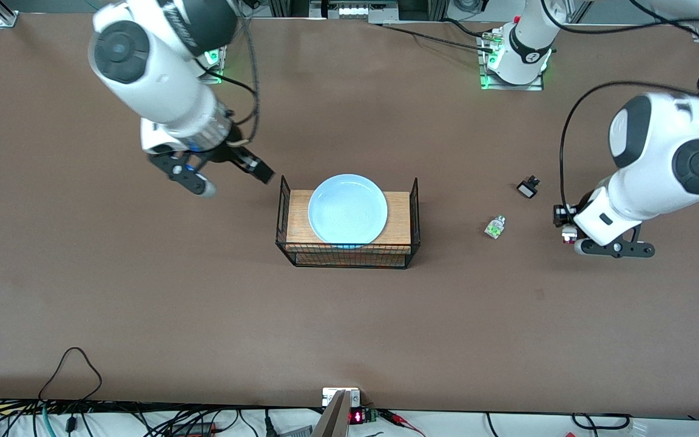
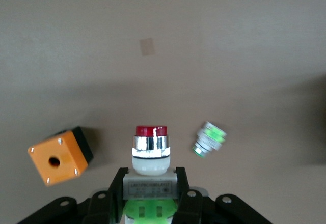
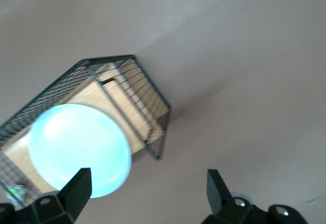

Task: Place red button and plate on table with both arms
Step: 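Lower the red button to the table while the right gripper reaches the plate, then release the red button with the left gripper while the right gripper grips the plate, then lift the blue plate out of the basket with the right gripper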

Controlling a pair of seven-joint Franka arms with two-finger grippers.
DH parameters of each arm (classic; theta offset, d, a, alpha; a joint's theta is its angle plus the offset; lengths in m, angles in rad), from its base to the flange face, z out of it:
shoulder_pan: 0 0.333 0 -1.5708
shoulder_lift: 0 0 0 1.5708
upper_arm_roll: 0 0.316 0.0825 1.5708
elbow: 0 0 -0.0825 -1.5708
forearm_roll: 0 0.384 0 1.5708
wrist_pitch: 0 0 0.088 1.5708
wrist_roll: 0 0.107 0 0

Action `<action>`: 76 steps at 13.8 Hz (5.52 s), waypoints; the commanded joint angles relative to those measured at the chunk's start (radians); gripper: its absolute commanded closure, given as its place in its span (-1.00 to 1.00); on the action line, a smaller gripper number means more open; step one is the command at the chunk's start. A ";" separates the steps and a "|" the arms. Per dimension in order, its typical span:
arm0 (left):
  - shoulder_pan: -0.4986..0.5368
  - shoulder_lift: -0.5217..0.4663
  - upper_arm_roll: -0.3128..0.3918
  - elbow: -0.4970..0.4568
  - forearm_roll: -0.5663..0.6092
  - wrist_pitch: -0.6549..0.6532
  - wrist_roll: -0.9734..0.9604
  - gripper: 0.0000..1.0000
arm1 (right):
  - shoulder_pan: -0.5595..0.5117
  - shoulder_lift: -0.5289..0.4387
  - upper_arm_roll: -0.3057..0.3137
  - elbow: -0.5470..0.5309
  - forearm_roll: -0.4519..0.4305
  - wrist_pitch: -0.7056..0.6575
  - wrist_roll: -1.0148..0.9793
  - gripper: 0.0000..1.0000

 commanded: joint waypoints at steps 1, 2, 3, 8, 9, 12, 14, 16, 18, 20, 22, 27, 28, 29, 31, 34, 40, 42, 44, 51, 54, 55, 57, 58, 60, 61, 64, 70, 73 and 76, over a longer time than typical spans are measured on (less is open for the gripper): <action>-0.002 0.045 0.017 -0.093 -0.023 0.136 0.039 0.32 | 0.046 0.065 -0.011 0.047 0.019 0.070 0.155 -1.00; -0.002 0.087 0.017 -0.085 -0.023 0.152 0.041 0.33 | 0.048 0.083 -0.011 0.047 0.021 0.081 0.189 -1.00; -0.002 0.130 0.019 -0.087 -0.023 0.200 0.042 0.33 | 0.051 0.102 -0.011 0.047 0.021 0.084 0.212 -1.00; 0.009 0.227 0.020 -0.123 -0.023 0.338 0.065 0.33 | 0.124 0.187 -0.011 0.047 0.019 0.220 0.390 -1.00; 0.018 0.236 0.023 -0.146 -0.024 0.389 0.097 0.33 | 0.138 0.197 -0.011 0.047 0.019 0.233 0.420 -1.00; 0.025 0.239 0.023 -0.205 -0.026 0.469 0.110 0.33 | 0.149 0.221 -0.011 0.047 0.024 0.236 0.447 -1.00; 0.025 0.248 0.023 -0.217 -0.044 0.486 0.107 0.10 | 0.151 0.234 -0.011 0.044 0.027 0.231 0.444 -1.00; 0.025 0.248 0.023 -0.216 -0.081 0.479 0.103 -0.46 | 0.164 0.244 -0.011 0.034 0.025 0.219 0.445 -1.00; 0.025 0.231 0.023 -0.212 -0.081 0.465 0.103 -1.00 | 0.175 0.255 -0.011 0.032 0.025 0.217 0.453 -1.00; 0.024 0.189 0.023 -0.202 -0.081 0.404 0.107 -1.00 | 0.175 0.261 -0.011 0.032 0.025 0.219 0.460 -1.00; 0.025 0.127 0.023 -0.171 -0.081 0.304 0.103 -1.00 | 0.175 0.273 -0.011 0.032 0.021 0.228 0.460 -1.00; 0.029 0.041 0.023 0.036 -0.081 -0.111 0.093 -1.00 | 0.175 0.275 -0.011 0.032 0.021 0.225 0.460 -0.50; 0.030 0.023 0.023 0.075 -0.081 -0.199 0.090 -1.00 | 0.175 0.275 -0.011 0.032 0.021 0.226 0.460 -0.37; 0.039 -0.009 0.020 0.114 -0.071 -0.289 0.084 -1.00 | 0.175 0.275 -0.011 0.032 0.021 0.226 0.460 -0.35; 0.050 -0.049 0.019 0.154 -0.069 -0.383 0.065 -1.00 | 0.175 0.281 -0.011 0.032 0.021 0.226 0.459 -0.28; 0.065 -0.172 0.016 0.139 -0.069 -0.480 0.051 -1.00 | 0.175 0.287 -0.011 0.032 0.018 0.230 0.457 -0.19; 0.118 -0.315 -0.093 0.125 0.020 -0.545 0.008 -1.00 | 0.169 0.292 -0.011 0.041 0.019 0.231 0.434 0.94; 0.111 -0.330 -0.066 0.120 0.008 -0.543 0.019 -1.00 | 0.169 0.292 -0.011 0.040 0.024 0.231 0.434 1.00; 0.119 -0.330 -0.069 0.125 0.005 -0.545 0.027 -1.00 | 0.172 0.293 -0.011 0.040 0.024 0.233 0.436 1.00; 0.124 -0.381 -0.086 0.125 0.006 -0.568 0.025 -1.00 | 0.160 0.125 -0.024 0.044 0.009 0.197 0.370 1.00; 0.124 -0.384 -0.086 0.125 0.008 -0.566 0.025 -1.00 | 0.100 0.060 -0.027 0.046 0.015 0.197 0.323 1.00; 0.122 -0.384 -0.089 0.128 0.011 -0.563 0.025 -1.00 | 0.082 0.057 -0.030 0.047 0.018 0.197 0.294 1.00; 0.122 -0.384 -0.105 0.131 0.017 -0.569 0.024 -1.00 | 0.020 0.056 -0.030 0.047 0.025 0.196 0.186 1.00; 0.121 -0.405 -0.109 0.128 0.017 -0.586 0.022 -1.00 | -0.013 0.048 -0.025 0.046 0.027 0.193 0.127 1.00; 0.125 -0.413 -0.125 0.131 0.020 -0.608 0.016 -1.00 | -0.076 0.027 -0.024 0.037 0.068 0.127 -0.021 1.00; 0.130 -0.410 -0.121 0.131 0.020 -0.606 0.016 -1.00 | -0.120 0.019 -0.024 0.038 0.070 0.080 -0.100 1.00; 0.151 -0.382 -0.122 0.131 0.019 -0.600 0.013 -1.00 | -0.248 0.002 -0.024 0.032 0.068 -0.084 -0.370 1.00; 0.150 -0.382 -0.128 0.134 0.018 -0.598 0.013 -1.00 | -0.489 -0.027 -0.025 -0.133 -0.007 -0.117 -0.946 1.00; 0.150 -0.372 -0.130 0.133 0.018 -0.574 0.013 -1.00 | -0.540 -0.024 -0.025 -0.257 -0.013 0.005 -1.096 1.00; 0.150 -0.367 -0.132 0.133 0.029 -0.574 0.011 -1.00 | -0.564 -0.030 -0.025 -0.406 -0.040 0.194 -1.205 1.00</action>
